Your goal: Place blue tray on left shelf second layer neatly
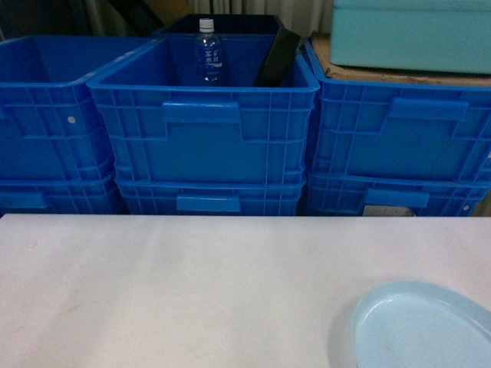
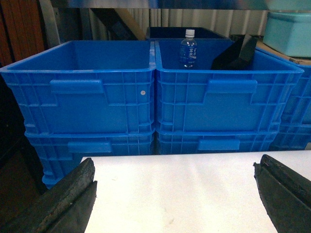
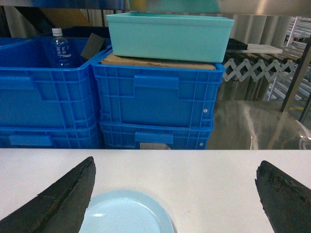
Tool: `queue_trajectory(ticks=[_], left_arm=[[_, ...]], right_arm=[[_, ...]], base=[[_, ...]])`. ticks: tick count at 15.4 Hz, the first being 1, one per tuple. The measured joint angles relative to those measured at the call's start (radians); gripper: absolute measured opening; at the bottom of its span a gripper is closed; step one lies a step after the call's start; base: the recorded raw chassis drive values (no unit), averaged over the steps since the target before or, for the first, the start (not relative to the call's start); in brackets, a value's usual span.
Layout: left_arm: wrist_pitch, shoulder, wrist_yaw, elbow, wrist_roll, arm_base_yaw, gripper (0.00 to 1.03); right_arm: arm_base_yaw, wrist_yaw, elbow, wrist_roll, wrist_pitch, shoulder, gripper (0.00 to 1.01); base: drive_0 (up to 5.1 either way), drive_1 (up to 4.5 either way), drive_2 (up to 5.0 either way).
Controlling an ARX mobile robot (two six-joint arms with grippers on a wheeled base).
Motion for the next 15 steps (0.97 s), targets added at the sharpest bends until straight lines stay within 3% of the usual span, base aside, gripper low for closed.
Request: queue_trajectory(ticks=[15], left_arm=[[0.000, 0.000, 0.000, 0.000, 0.000, 0.000, 0.98]], right_arm=[[0.000, 0.000, 0.000, 0.000, 0.000, 0.000, 0.98]], base=[[0.0, 0.00, 0.0]])
